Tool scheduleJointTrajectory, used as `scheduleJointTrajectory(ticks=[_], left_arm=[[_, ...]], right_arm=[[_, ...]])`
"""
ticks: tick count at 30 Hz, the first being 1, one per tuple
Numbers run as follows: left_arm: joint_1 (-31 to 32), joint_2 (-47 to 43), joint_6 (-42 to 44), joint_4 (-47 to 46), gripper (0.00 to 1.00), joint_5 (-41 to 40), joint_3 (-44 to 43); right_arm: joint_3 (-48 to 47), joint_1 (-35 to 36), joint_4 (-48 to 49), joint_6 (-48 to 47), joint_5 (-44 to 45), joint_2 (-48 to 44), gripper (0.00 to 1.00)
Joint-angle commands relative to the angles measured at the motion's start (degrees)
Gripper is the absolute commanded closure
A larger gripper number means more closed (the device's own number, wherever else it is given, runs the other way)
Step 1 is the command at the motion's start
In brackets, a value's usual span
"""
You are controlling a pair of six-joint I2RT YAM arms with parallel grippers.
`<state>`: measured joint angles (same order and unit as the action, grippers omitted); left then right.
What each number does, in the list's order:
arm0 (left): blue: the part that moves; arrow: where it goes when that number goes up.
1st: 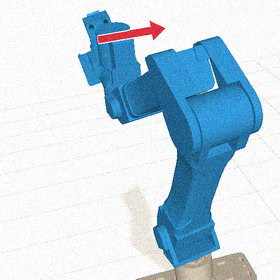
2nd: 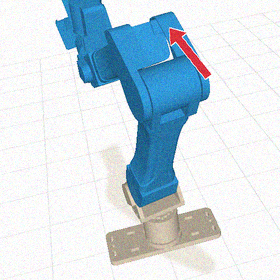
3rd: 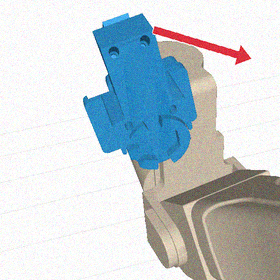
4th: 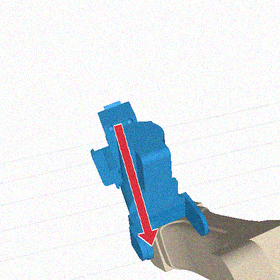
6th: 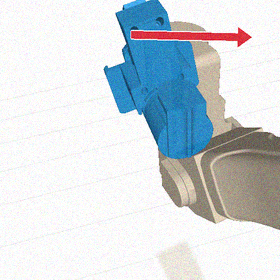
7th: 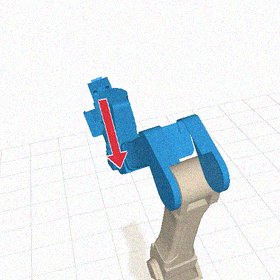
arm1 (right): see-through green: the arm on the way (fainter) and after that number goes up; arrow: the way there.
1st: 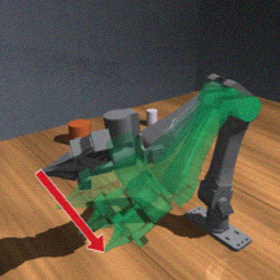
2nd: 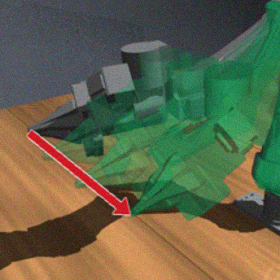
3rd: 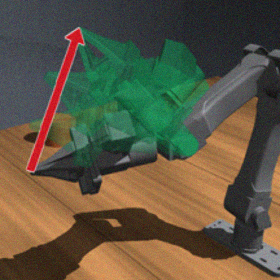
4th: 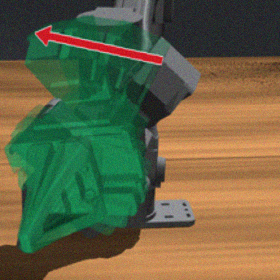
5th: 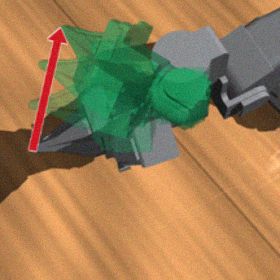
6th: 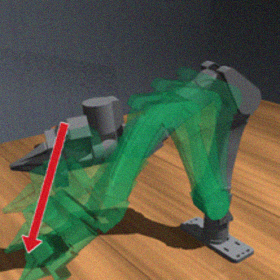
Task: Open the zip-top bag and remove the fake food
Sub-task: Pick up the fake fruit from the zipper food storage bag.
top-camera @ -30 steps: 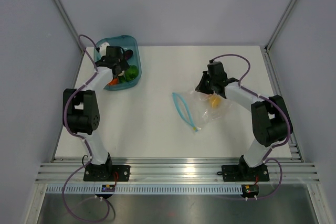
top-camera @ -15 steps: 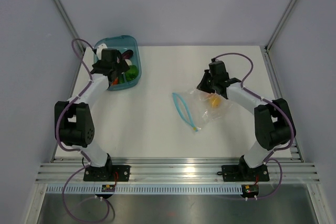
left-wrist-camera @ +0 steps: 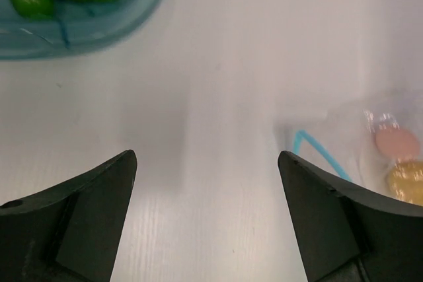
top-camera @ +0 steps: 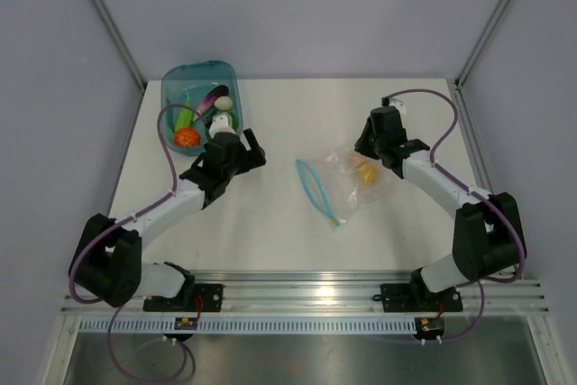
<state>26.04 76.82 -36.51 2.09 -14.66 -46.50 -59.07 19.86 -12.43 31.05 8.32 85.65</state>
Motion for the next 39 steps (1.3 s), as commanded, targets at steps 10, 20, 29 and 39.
scheduleJointTrajectory(ticks=[10,20,29,39], left_arm=[[11.4,-0.2,1.4,-20.2,0.09,6.0,7.6],[17.8,4.3,4.0,-21.4,0.11,3.2,6.4],[17.8,9.0,2.3,-23.9,0.25,5.0,6.1],[17.8,19.1,1.4,-22.8,0.4,12.5,-0.3]], right_arm=[[4.4,-1.3,0.2,-2.9,12.3,-6.2,0.27],[5.6,-1.3,0.6,-4.8,16.7,-7.7,0.28],[4.9,-1.6,0.6,-5.3,13.8,-4.4,0.38],[4.0,-1.7,0.2,-5.0,12.6,-1.8,0.43]])
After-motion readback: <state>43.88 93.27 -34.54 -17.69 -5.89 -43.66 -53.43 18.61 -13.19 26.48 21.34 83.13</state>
